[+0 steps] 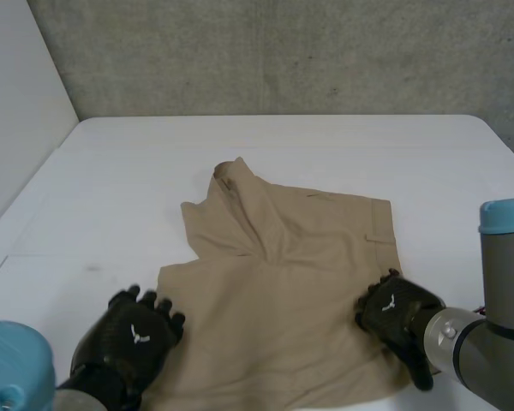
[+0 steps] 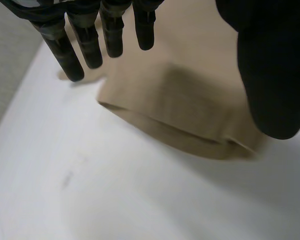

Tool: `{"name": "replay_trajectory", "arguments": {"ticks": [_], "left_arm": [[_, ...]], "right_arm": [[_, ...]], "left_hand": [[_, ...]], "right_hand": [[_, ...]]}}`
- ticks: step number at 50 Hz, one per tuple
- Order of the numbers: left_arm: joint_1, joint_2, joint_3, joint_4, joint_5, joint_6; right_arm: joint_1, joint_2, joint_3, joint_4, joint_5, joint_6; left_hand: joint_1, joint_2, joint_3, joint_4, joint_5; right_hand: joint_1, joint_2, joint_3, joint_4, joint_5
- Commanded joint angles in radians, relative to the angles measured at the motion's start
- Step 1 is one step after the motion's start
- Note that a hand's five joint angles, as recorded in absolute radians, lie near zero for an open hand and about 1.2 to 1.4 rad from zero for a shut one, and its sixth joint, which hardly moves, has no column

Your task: Fold the shorts.

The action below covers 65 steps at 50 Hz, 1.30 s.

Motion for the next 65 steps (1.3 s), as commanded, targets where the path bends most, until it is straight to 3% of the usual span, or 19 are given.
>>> {"name": "replay_trajectory", "arguments": {"ticks": [1, 6, 11, 15, 25, 30, 45, 49, 53, 65], "left_arm": [[0.086, 0.015, 0.121, 0.059, 0.024, -0.001], [0.171, -0.012, 0.204, 0.173, 0.144, -0.001], [0.282, -0.158, 0.307, 0.274, 0.398, -0.007], [0.313, -0.313, 0.436, 0.291, 0.517, -0.021], [0.367, -0.677, 0.752, 0.288, 0.584, -0.023], [0.375, -0.802, 0.855, 0.294, 0.679, -0.021], [0.378, -0.954, 1.016, 0.288, 0.699, -0.015], [0.381, -0.984, 1.048, 0.266, 0.698, -0.001], [0.381, -0.994, 1.060, 0.251, 0.686, 0.038], [0.362, -0.953, 1.015, 0.225, 0.394, 0.216]], "right_arm": [[-0.017, -0.084, 0.041, -0.140, -0.008, 0.045], [-0.017, -0.124, 0.097, -0.146, -0.011, 0.050], [-0.019, -0.138, 0.160, -0.151, -0.009, 0.050], [-0.034, -0.150, 0.216, -0.172, -0.009, 0.050], [-0.077, -0.231, 0.318, -0.224, -0.026, 0.051], [-0.083, -0.244, 0.343, -0.227, -0.055, 0.053], [-0.095, -0.248, 0.372, -0.257, -0.067, 0.134], [-0.098, -0.253, 0.372, -0.258, -0.069, 0.134], [-0.103, -0.256, 0.375, -0.260, -0.069, 0.136], [-0.103, -0.258, 0.377, -0.263, -0.083, 0.137]], "left_hand": [[-0.006, -0.033, -0.036, -0.027, -0.023], [0.038, 0.011, 0.008, 0.016, 0.021], [0.105, 0.078, 0.076, 0.084, 0.089], [0.199, 0.172, 0.170, 0.178, 0.183], [0.308, 0.281, 0.279, 0.287, 0.292], [0.428, 0.401, 0.398, 0.407, 0.411], [0.478, 0.451, 0.449, 0.457, 0.462], [0.677, 0.651, 0.648, 0.656, 0.661], [1.146, 1.120, 1.117, 1.125, 1.130], [1.185, 1.159, 1.156, 1.164, 1.169]], "right_hand": [[-0.211, -0.140, -0.123, -0.126, -0.122], [-0.211, -0.140, -0.123, -0.126, -0.122], [-0.211, -0.140, -0.123, -0.126, -0.122], [-0.211, -0.140, -0.123, -0.126, -0.122], [-0.211, -0.140, -0.123, -0.126, -0.122], [-0.211, -0.140, -0.123, -0.126, -0.122], [-0.211, -0.140, -0.123, -0.126, -0.122], [-0.211, -0.140, -0.123, -0.126, -0.122], [-0.211, -0.140, -0.123, -0.126, -0.122], [-0.211, -0.140, -0.123, -0.126, -0.122]]}}
